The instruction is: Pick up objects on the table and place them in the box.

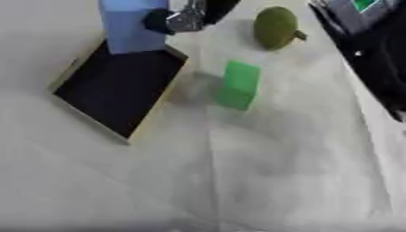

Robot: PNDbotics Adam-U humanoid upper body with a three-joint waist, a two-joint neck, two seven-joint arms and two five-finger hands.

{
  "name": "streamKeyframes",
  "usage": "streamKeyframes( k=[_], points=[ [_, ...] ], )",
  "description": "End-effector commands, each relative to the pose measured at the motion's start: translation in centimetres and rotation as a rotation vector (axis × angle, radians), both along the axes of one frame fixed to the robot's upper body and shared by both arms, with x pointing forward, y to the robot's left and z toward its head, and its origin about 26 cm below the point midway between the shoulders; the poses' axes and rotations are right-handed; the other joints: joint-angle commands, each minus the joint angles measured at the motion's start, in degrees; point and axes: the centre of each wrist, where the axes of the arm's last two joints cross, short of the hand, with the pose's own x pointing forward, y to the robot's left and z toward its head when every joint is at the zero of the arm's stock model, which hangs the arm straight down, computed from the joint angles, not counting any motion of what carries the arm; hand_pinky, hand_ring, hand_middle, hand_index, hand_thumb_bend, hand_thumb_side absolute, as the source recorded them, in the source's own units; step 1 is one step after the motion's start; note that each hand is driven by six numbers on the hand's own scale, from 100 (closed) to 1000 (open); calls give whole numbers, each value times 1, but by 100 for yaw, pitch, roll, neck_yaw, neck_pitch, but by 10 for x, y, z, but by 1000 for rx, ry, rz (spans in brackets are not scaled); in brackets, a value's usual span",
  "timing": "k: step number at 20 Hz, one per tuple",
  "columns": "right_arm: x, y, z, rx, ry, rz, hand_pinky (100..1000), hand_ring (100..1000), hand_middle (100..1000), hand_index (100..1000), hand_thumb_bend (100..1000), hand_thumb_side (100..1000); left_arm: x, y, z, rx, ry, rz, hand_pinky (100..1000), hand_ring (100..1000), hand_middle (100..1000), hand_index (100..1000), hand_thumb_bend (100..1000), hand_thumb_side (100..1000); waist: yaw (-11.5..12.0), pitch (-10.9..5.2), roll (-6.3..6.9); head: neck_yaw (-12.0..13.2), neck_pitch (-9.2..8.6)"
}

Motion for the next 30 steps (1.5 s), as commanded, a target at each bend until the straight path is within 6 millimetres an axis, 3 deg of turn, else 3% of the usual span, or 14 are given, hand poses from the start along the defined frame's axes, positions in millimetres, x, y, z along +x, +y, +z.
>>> streamKeyframes(
  k=[1, 9, 17, 22, 25, 30],
  points=[
    [11, 9, 1, -13, -23, -7, 875, 716, 414, 548, 100, 100, -3, 2, 13, 24, -45, -2, 759, 787, 786, 823, 327, 749, 42, -165, -63, -77, 46],
    [38, 32, -26, -78, -61, -28, 875, 722, 425, 556, 100, 100, -2, -1, 14, 15, -52, -16, 758, 787, 786, 823, 324, 755, 137, -65, -117, -136, -7],
    [61, 38, -60, -139, -103, -61, 868, 749, 488, 622, 100, 100, -2, -2, 13, 11, -44, -21, 757, 787, 786, 823, 320, 762, 128, -14, -112, -96, -68],
    [64, 37, -67, -199, -130, -38, 878, 863, 696, 797, 100, 244, -2, -2, 12, 8, -38, -18, 756, 787, 786, 822, 318, 766, 103, 2, -106, -48, -68],
    [64, 37, -68, -253, -155, -35, 903, 938, 791, 858, 123, 326, -2, -2, 11, 7, -35, -16, 756, 787, 786, 822, 317, 767, 95, 4, -107, -41, -62],
    [64, 35, -68, -318, -193, -47, 925, 982, 817, 883, 157, 406, -2, -1, 10, 5, -32, -13, 756, 787, 786, 822, 318, 767, 87, 2, -108, -6, -54]
  ],
)
